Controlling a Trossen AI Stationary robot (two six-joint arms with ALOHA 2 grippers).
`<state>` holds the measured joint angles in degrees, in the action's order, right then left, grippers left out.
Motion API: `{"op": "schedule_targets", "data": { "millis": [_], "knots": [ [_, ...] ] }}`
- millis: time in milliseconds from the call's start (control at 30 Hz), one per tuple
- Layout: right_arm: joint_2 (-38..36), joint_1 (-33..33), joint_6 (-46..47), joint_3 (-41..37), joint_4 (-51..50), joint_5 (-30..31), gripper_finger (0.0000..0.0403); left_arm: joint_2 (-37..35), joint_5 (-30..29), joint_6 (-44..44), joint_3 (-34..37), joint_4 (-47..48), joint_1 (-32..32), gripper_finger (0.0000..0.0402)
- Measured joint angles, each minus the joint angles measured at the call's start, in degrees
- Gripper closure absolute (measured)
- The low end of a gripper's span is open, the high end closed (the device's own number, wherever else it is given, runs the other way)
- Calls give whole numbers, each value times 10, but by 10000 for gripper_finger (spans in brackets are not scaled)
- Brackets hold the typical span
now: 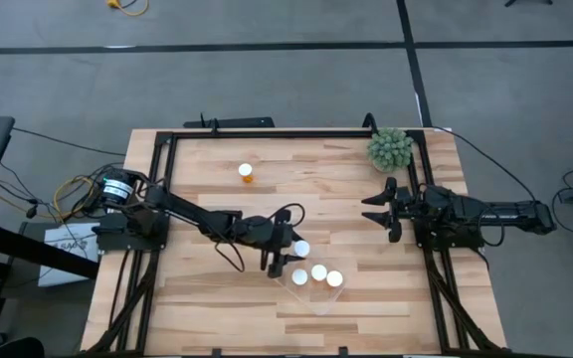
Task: Pick and place pill bottles into a basket
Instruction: Put the orange pill bottle into the transparent container
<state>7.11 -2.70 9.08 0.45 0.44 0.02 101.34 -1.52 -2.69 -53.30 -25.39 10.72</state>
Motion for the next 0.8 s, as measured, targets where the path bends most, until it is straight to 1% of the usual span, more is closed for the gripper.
{"op": "schedule_targets", "data": {
  "millis": [200,567,800],
  "knots": [
    [0,0,0,0,0,0,216,0,-3,-2,-3,12,-1,180],
    [0,0,0,0,0,0,216,0,-9,-11,-3,21,-1,180],
    [0,0,0,0,0,0,218,0,-13,-31,-3,21,-1,180]
  ]
}}
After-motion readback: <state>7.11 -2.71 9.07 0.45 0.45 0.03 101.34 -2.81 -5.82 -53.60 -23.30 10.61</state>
